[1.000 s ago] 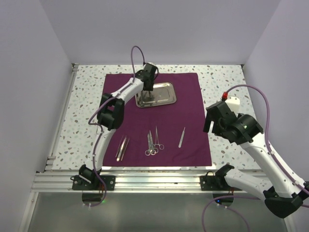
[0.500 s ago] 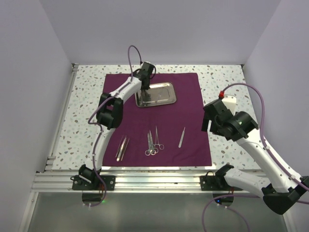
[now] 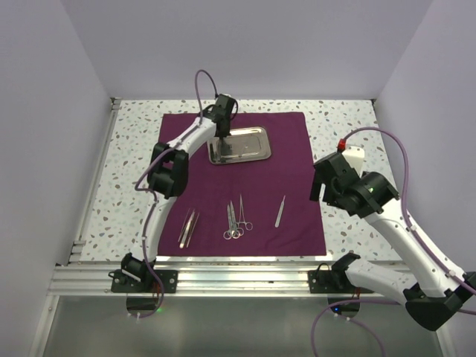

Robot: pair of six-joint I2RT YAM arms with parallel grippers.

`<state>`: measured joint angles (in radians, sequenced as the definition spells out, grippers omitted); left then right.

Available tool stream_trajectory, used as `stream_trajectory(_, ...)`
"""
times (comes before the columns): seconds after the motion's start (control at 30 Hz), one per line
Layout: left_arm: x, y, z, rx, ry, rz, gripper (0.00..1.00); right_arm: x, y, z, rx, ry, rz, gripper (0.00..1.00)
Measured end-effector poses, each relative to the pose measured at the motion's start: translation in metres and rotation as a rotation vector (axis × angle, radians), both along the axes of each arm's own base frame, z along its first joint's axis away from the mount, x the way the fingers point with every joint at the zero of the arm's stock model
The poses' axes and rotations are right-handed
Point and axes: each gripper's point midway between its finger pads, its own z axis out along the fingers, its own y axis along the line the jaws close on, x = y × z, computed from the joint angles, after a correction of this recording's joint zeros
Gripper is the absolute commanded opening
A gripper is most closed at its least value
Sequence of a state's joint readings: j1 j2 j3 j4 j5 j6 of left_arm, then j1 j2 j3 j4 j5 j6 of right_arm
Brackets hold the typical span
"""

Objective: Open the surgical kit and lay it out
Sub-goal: Pick up the medical item from the container, then place the medical item in the surgical kit.

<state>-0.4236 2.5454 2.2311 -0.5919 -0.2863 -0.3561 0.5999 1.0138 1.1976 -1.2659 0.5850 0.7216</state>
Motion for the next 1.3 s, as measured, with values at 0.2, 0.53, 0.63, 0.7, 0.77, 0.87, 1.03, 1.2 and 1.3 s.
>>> stream_trajectory(0.2,-0.008,-0.006,0.005,-0.068,0.038,0.001,0.00,-0.001,-0.001,0.007,0.025,-0.037,0.000,0.94)
stream_trajectory(0.53,-0.062,-0.039,0.057,-0.173,0.068,0.019,0.00,-0.005,-0.003,0.008,0.037,-0.062,0.018,0.94)
stream_trajectory(0.63,-0.097,-0.075,0.071,-0.204,0.074,-0.017,0.00,-0.007,-0.003,0.007,0.040,-0.061,0.026,0.94)
stream_trajectory(0.7,-0.138,-0.120,0.071,-0.230,0.098,-0.079,0.00,-0.008,-0.003,0.007,0.048,-0.064,0.034,0.94)
stream_trajectory(0.77,-0.163,-0.142,0.062,-0.233,0.122,-0.109,0.00,-0.010,-0.003,0.006,0.055,-0.064,0.037,0.94)
stream_trajectory(0.87,-0.206,-0.173,0.047,-0.226,0.176,-0.160,0.00,-0.013,-0.005,0.009,0.063,-0.076,0.037,0.94)
stream_trajectory(1.03,-0.244,-0.204,0.042,-0.247,0.213,-0.203,0.00,-0.021,-0.010,0.011,0.074,-0.090,0.034,0.94)
stream_trajectory(1.2,-0.253,-0.210,0.036,-0.268,0.247,-0.187,0.20,-0.030,-0.016,0.008,0.077,-0.087,0.027,0.94)
stream_trajectory(1.3,-0.259,-0.212,0.028,-0.264,0.270,-0.187,0.60,-0.033,-0.018,0.005,0.074,-0.078,0.023,0.94)
